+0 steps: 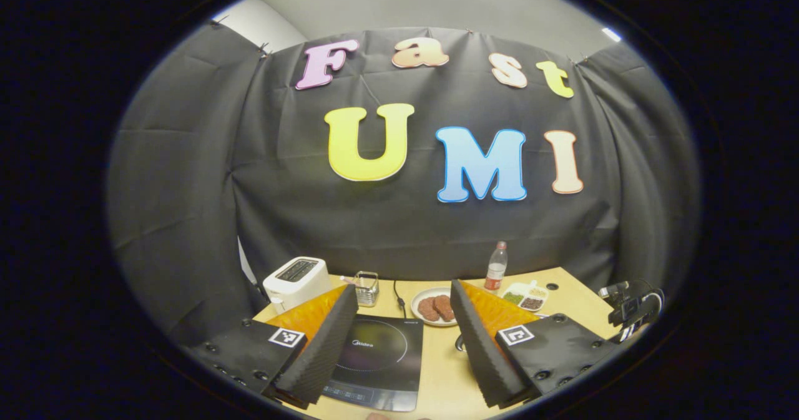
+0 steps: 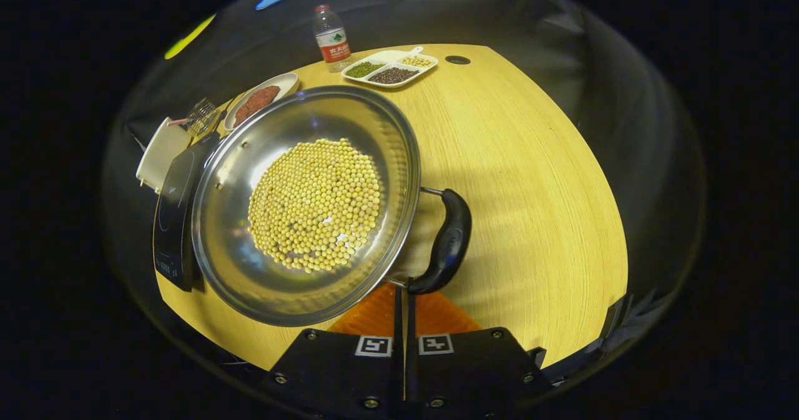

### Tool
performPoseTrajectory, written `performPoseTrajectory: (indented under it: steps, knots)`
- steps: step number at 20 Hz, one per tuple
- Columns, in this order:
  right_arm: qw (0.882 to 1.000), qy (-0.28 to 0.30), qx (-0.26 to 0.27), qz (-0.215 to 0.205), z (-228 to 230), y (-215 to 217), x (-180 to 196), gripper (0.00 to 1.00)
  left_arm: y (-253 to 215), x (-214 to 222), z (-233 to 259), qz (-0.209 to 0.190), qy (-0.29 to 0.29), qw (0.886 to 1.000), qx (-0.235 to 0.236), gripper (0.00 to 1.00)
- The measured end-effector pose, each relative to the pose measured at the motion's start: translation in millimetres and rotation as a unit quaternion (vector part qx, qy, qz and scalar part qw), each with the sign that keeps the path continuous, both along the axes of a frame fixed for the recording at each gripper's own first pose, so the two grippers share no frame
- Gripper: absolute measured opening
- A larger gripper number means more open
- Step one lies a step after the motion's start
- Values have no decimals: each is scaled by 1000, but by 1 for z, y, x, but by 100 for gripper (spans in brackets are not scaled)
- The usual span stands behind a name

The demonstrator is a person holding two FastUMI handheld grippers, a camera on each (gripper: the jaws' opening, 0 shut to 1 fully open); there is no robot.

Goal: First push the handle of the pot to place it horizontally, then grasp the pot with both hands and set it on the induction cooktop.

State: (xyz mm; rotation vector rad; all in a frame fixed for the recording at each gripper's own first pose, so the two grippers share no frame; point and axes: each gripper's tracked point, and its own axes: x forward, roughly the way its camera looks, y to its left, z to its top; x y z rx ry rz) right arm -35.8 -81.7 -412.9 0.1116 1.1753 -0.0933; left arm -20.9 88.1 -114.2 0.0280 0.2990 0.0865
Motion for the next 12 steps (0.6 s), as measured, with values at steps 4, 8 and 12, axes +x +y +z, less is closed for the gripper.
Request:
performPoseTrajectory:
  steps: [4, 8, 12]
  knots:
    - [1000, -5, -7, -13, 1, -16, 14, 1, -3, 1, 0, -7, 3, 1000, 2, 95]
    - [1000, -7, -30, -7, 0, -29, 29, 1, -9, 2, -3, -21, 10, 1000, 1, 97]
    - [999, -12, -42, -6, -3, -40, 47, 1, -17, 5, -8, -36, 20, 999, 3, 95]
